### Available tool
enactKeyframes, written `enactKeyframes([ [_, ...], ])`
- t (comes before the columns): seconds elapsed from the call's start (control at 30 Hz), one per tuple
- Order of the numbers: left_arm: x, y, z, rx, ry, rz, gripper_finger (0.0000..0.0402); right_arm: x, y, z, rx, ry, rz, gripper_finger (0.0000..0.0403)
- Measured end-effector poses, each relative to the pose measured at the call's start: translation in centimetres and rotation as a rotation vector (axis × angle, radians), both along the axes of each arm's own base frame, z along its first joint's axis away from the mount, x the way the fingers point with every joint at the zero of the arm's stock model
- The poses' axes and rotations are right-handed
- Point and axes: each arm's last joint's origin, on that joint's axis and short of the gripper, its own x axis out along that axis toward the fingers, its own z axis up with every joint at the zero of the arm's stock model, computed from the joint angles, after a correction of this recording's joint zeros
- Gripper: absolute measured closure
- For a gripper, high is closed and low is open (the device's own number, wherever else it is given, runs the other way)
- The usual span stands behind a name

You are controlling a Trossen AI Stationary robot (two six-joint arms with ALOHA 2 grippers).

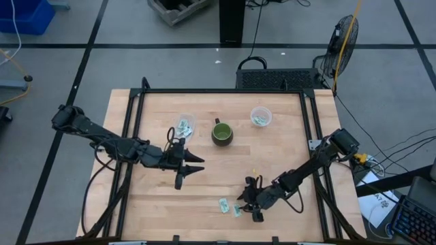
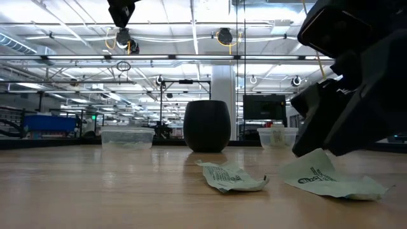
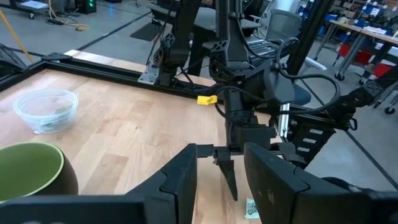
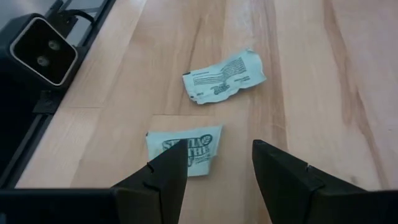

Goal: Pick and place items into bin
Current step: Put the green stevia packet into the right transparent bin

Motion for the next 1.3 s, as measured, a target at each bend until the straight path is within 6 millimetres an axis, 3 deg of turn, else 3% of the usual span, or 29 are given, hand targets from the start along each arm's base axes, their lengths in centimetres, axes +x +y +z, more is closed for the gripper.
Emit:
enactKeyframes([
  [0.47,0.0,0.1,0.0,0.002,0.002,0.005,0.0263,0.2,-0.1,-1.4,-0.014,0.027,-0.026,0.0239],
  [0.83,0.0,0.1,-0.2,0.011,0.022,0.005,0.0263,0.5,-0.1,-1.3,0.013,0.005,0.025,0.031],
  [1.1,0.0,0.1,-0.3,0.014,0.028,0.005,0.0263,0.7,-0.4,-1.3,0.002,-0.002,0.026,0.0392],
  [1.3,0.0,0.1,-0.3,0.017,0.027,0.004,0.0263,0.8,-0.5,-1.3,-0.014,-0.011,0.012,0.0401],
])
